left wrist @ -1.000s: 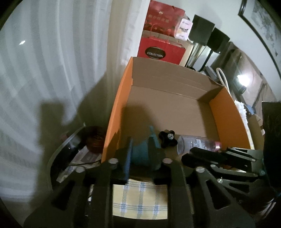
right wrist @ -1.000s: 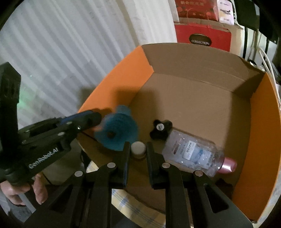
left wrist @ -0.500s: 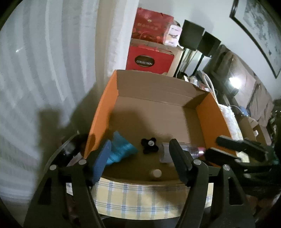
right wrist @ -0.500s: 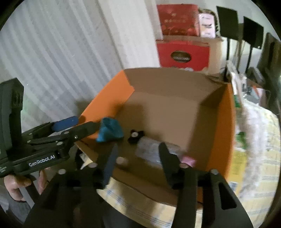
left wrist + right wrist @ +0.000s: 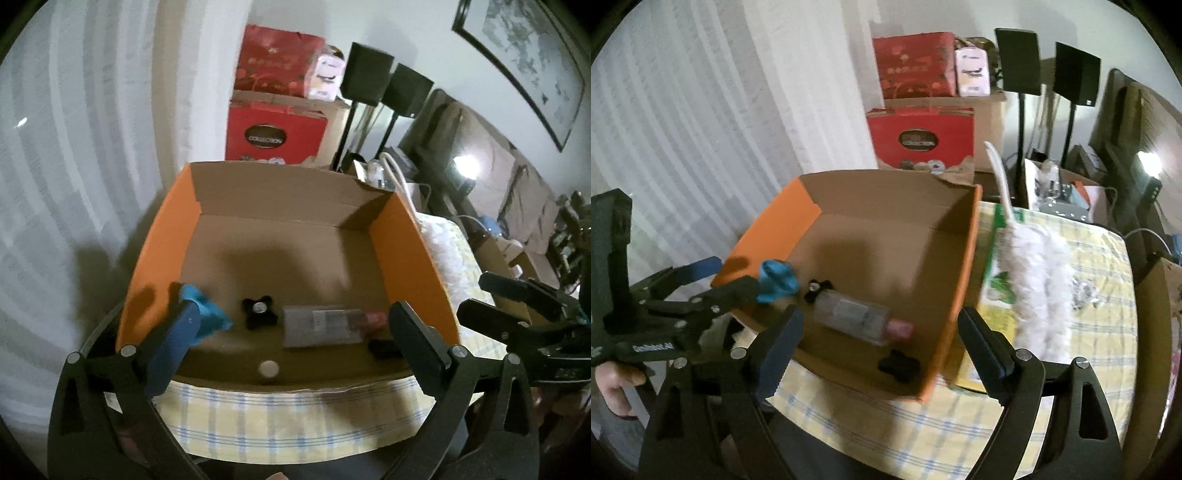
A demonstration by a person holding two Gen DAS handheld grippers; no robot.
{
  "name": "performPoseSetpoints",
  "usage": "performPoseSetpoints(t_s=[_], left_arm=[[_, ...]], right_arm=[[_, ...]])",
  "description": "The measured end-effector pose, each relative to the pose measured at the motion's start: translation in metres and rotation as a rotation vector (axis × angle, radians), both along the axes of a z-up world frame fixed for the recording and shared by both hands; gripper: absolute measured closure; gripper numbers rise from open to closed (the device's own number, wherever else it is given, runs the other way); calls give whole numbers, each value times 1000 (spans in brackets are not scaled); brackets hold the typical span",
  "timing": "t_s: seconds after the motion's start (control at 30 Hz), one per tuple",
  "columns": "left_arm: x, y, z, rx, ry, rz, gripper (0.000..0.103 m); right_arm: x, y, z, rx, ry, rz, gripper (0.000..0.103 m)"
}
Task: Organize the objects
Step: 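Move the right tool to the white feather duster and grasp its fluffy head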
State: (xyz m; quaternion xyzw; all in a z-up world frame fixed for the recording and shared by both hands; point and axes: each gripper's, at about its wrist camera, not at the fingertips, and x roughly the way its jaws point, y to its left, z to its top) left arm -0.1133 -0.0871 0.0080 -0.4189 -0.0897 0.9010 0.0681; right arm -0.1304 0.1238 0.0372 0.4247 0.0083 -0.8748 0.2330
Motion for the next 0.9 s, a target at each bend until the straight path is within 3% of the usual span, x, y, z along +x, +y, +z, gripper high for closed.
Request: performPoseSetpoints(t_s=[0.5,0.9], left_arm=[[-15,68,6,35,-15,-95,0],[-53,138,12,77,-57,-195,0]], right_arm=[[2,90,-8,13,0,-153,15],[0,143,-31,-26,-24,-219,15]])
